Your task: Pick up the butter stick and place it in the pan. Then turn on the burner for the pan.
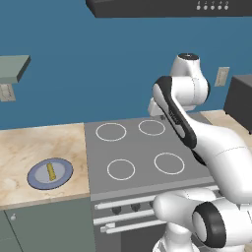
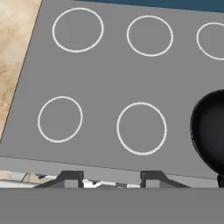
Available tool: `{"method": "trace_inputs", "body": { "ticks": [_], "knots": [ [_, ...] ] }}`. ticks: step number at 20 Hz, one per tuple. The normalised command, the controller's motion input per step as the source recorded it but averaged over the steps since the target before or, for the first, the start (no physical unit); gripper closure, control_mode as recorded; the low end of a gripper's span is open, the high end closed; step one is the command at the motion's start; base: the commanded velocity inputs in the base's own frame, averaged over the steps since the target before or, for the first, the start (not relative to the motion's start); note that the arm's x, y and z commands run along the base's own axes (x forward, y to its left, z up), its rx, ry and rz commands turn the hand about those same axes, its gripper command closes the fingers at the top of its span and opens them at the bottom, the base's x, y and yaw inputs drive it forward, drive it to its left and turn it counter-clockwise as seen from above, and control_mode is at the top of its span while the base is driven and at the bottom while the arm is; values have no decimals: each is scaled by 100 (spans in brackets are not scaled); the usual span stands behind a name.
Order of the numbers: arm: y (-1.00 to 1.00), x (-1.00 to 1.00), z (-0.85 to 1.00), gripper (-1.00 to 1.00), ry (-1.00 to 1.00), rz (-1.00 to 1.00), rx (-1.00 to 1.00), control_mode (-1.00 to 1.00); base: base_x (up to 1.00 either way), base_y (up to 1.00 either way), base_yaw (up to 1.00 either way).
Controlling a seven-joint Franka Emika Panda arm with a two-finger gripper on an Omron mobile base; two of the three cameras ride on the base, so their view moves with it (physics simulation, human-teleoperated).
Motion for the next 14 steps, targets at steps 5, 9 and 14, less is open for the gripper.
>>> {"method": "trace_inputs", "body": {
  "ticks": [5,9,14],
  "knots": [
    [25,0,0,-100,8,0,0,-100,0,0,0],
    [96,0,-11,-100,13,0,-1,-100,0,0,0],
    [100,-6,-32,-100,16,0,-5,-100,0,0,0]
  ]
}}
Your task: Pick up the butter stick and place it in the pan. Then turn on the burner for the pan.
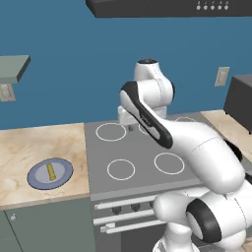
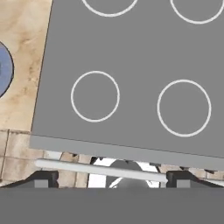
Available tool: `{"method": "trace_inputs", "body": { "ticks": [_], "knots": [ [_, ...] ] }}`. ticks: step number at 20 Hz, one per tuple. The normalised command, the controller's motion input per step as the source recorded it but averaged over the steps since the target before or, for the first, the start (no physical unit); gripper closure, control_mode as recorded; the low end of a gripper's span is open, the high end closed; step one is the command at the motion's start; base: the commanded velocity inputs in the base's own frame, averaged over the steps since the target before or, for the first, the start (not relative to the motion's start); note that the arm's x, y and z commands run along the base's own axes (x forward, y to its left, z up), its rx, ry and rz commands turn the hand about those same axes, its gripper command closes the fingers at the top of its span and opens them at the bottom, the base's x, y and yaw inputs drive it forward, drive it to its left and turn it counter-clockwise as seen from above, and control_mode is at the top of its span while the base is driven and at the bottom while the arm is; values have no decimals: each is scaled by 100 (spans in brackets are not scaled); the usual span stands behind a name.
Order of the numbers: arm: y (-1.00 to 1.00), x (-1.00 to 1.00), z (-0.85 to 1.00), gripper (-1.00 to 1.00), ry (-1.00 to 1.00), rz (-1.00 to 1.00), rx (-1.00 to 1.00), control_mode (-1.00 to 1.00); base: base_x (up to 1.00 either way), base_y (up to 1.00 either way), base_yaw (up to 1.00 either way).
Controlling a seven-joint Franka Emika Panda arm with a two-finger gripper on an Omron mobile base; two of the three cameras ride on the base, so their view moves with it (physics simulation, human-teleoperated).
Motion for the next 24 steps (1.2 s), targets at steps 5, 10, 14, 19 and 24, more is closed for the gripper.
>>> {"method": "trace_inputs", "body": {
  "ticks": [5,10,14,19,24],
  "knots": [
    [100,-23,-56,-100,19,0,-3,-100,0,0,0],
    [84,-14,-48,-100,15,0,0,-100,0,0,0],
    [78,-3,-34,-100,13,0,0,-100,0,0,0],
    [73,0,-22,-100,7,0,0,-100,0,0,0],
    [62,8,-18,-100,0,0,0,-100,0,0,0]
  ]
}}
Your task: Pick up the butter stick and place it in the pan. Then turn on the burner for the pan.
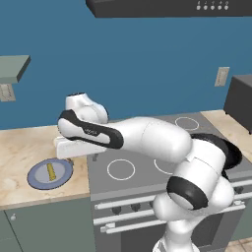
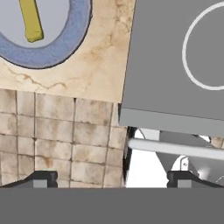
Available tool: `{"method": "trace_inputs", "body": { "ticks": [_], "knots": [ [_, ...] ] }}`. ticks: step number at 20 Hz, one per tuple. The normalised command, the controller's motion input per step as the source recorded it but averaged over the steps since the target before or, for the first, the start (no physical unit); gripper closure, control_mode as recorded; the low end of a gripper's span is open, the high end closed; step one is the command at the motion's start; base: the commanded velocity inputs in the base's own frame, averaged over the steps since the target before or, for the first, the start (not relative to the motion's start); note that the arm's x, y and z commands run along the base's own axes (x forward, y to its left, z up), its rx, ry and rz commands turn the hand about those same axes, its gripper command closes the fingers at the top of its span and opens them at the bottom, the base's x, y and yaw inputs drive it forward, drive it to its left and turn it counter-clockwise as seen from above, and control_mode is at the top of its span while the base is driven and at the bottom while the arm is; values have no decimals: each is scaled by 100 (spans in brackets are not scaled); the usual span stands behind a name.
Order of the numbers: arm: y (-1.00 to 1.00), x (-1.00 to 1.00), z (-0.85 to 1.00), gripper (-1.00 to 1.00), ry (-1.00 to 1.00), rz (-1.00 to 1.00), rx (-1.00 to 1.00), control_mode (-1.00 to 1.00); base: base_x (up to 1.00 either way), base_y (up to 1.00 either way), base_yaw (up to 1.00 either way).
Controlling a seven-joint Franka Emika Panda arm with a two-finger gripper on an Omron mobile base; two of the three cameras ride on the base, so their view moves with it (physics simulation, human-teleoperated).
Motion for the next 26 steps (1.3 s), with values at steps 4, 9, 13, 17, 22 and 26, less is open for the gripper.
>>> {"method": "trace_inputs", "body": {
  "ticks": [4,9,13,17,22,26],
  "knots": [
    [57,27,-21,-100,0,0,0,-100,0,0,0],
    [39,40,-21,-100,0,0,0,-100,0,0,0],
    [35,37,-23,-100,0,0,0,-100,0,0,0],
    [28,42,-22,-100,-1,0,-4,-100,0,0,0],
    [18,37,-24,-100,0,0,-8,-100,0,0,0],
    [23,33,-30,-100,0,-2,-6,-100,0,0,0]
  ]
}}
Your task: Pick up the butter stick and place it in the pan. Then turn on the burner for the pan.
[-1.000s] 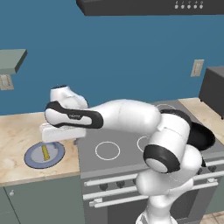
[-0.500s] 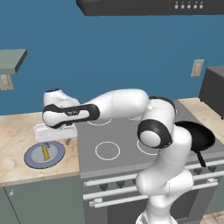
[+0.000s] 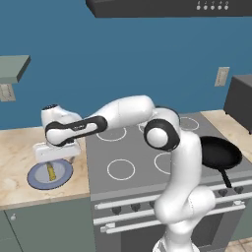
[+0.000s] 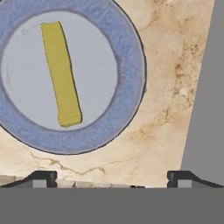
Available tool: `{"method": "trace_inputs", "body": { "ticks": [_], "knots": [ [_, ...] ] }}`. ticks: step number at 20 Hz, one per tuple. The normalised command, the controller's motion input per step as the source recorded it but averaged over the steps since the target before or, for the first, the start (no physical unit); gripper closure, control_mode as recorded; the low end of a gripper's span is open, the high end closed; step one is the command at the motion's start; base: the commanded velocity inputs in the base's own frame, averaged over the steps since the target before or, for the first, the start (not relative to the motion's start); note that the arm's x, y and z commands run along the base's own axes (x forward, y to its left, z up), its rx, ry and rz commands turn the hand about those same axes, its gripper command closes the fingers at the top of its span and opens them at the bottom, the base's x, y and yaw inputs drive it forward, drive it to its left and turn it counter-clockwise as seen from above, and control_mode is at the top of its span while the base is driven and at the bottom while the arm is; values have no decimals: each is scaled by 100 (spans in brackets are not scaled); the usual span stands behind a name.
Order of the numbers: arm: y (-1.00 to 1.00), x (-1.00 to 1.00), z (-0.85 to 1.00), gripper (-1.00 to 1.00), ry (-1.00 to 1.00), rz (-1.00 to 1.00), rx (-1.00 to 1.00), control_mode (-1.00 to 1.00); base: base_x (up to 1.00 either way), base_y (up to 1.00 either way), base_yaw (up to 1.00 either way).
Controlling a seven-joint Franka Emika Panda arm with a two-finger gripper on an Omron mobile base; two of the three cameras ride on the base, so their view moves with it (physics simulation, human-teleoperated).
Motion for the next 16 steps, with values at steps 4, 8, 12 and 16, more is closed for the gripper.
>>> {"method": "trace_inputs", "body": {
  "ticks": [4,8,12,16],
  "knots": [
    [21,22,-28,-100,0,-1,-1,-100,0,0,0],
    [15,11,-26,-100,0,0,0,-100,0,0,0],
    [1,0,-28,-100,-4,0,0,-100,0,0,0],
    [0,0,-27,-100,-9,0,2,-100,0,0,0]
  ]
}}
